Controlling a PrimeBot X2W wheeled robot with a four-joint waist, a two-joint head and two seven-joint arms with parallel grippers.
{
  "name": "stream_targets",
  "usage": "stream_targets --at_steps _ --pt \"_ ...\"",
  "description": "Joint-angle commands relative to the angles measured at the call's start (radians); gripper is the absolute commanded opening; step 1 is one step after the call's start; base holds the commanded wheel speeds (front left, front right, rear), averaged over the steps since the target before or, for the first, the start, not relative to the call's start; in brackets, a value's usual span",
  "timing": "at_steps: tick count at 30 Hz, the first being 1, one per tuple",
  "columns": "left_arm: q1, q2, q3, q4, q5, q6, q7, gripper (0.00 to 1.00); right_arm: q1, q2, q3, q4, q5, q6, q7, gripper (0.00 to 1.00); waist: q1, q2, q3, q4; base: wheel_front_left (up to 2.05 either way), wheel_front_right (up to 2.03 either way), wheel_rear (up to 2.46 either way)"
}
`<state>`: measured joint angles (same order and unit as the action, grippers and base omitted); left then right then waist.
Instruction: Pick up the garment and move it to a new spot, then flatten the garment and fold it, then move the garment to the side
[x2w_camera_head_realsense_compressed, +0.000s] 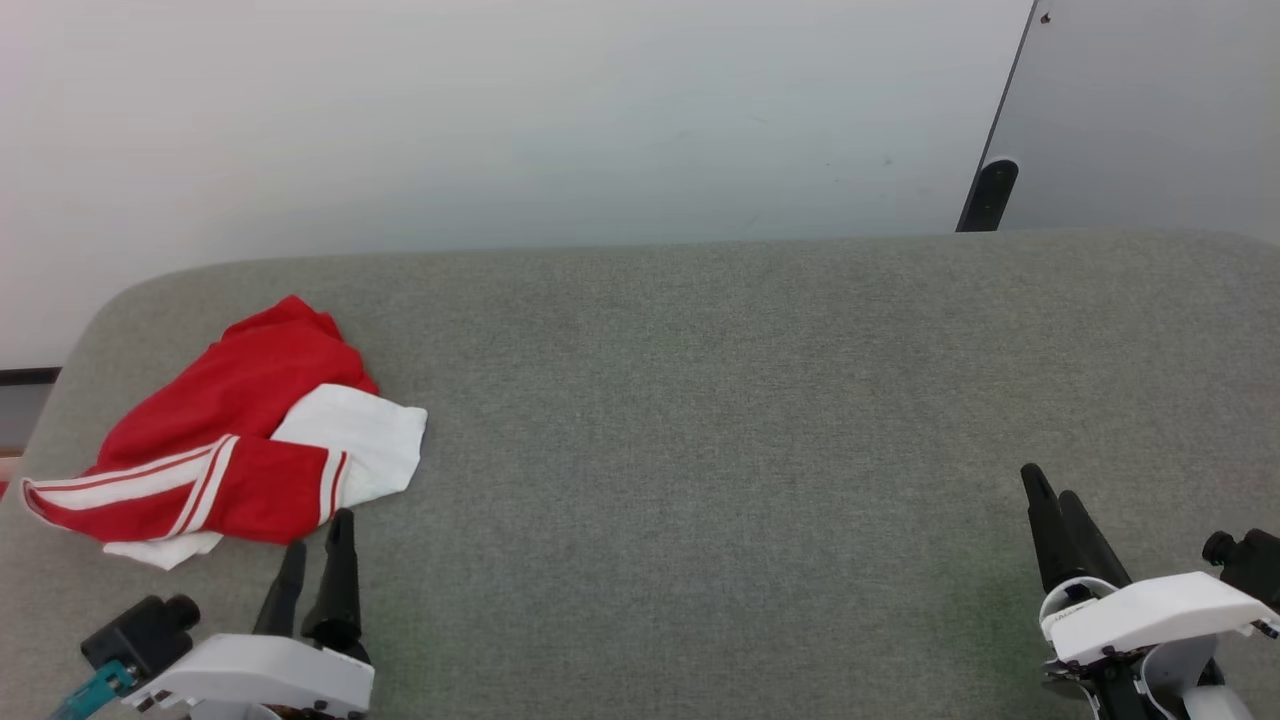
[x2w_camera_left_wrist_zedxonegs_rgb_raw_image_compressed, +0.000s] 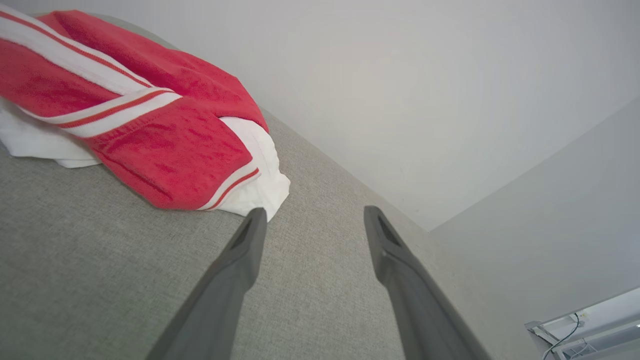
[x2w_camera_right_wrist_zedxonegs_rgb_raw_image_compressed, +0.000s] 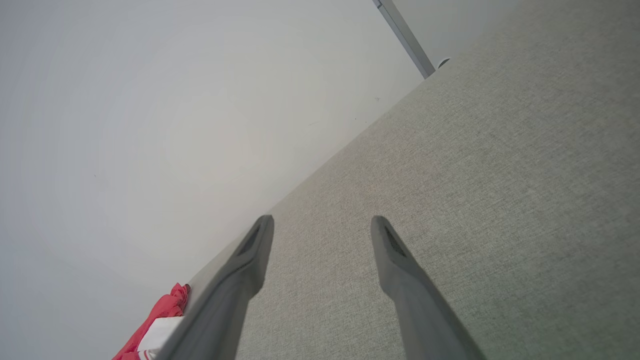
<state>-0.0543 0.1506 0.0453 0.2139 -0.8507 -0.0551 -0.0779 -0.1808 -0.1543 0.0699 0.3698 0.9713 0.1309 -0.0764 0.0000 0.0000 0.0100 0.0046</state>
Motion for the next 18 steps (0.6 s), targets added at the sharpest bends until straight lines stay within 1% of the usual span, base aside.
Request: stream_targets --at_steps 1,10,18 --pt "-0.004 0.01 0.003 -0.015 0.039 0.004 -0.01 1.0 -0.037 -0.012 0.006 -0.006 -0.038 0.0 -0.011 1.0 0.0 0.0 0.0 0.0 0.0 0.0 0.0" --pt "0.004 0.015 -0.005 -0.022 0.17 0.006 -0.038 1.0 -0.044 -0.018 0.015 -0.003 -0.181 0.0 -0.039 1.0 0.0 0.0 -0.001 0.0 0.0 0.0 0.0" --pt "0.006 0.019 -0.008 -0.026 0.266 0.008 -0.06 1.0 -0.048 -0.021 0.019 0.008 -0.276 0.0 -0.061 1.0 0.0 0.0 -0.003 0.0 0.0 0.0 0.0"
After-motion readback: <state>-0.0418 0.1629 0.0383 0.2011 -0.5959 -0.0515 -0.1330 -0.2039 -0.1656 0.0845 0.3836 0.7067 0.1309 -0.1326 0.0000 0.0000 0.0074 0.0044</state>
